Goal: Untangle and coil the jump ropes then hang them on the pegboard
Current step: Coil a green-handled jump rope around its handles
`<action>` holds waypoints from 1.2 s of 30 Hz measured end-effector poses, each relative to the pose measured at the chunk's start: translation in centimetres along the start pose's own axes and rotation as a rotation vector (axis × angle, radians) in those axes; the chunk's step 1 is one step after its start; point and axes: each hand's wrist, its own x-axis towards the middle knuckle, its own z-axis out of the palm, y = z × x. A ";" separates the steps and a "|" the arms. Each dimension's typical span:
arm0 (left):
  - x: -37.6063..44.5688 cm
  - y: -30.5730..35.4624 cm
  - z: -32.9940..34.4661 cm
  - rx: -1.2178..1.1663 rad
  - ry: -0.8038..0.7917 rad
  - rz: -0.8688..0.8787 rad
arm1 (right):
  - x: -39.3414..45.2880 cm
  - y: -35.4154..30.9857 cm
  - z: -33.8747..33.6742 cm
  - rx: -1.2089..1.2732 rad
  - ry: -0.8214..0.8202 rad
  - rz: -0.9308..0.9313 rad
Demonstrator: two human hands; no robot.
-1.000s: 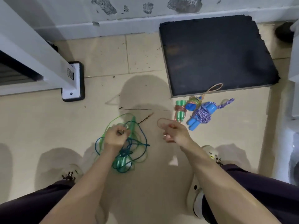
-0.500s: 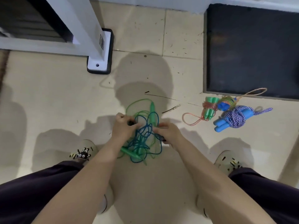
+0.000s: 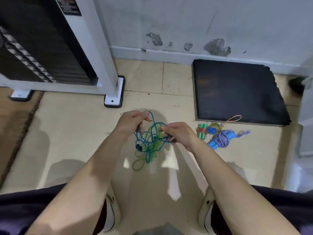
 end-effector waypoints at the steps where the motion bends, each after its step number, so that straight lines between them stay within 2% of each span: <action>1: -1.2 2.0 -0.5 0.019 0.004 0.038 | -1.3 -1.7 -0.3 -0.017 0.002 -0.036; 12: -15.7 20.4 -5.6 0.049 0.039 0.468 | -17.1 -18.2 -4.0 -0.031 0.122 -0.522; 16: -18.0 22.6 -7.2 -0.081 0.026 0.552 | -20.6 -21.1 -5.4 0.021 0.221 -0.661; 19: -17.6 22.0 -8.4 -0.232 0.131 0.545 | -21.1 -21.3 -7.0 0.011 0.377 -0.700; 22: -16.3 19.8 -8.7 -0.298 0.212 0.471 | -20.4 -19.8 -8.3 -0.082 0.520 -0.660; 26: -15.0 18.8 -7.9 -0.235 0.191 0.425 | -18.8 -16.7 -7.5 -0.169 0.449 -0.554; 29: -14.2 18.9 -7.7 -0.189 0.130 0.404 | -17.9 -16.6 -7.1 -0.333 0.264 -0.454; 32: -13.6 18.8 -8.4 -0.174 0.127 0.396 | -17.6 -17.0 -7.3 -0.499 0.107 -0.432; 36: -12.8 18.9 -8.5 -0.149 0.147 0.370 | -17.5 -16.9 -7.2 -0.478 0.179 -0.491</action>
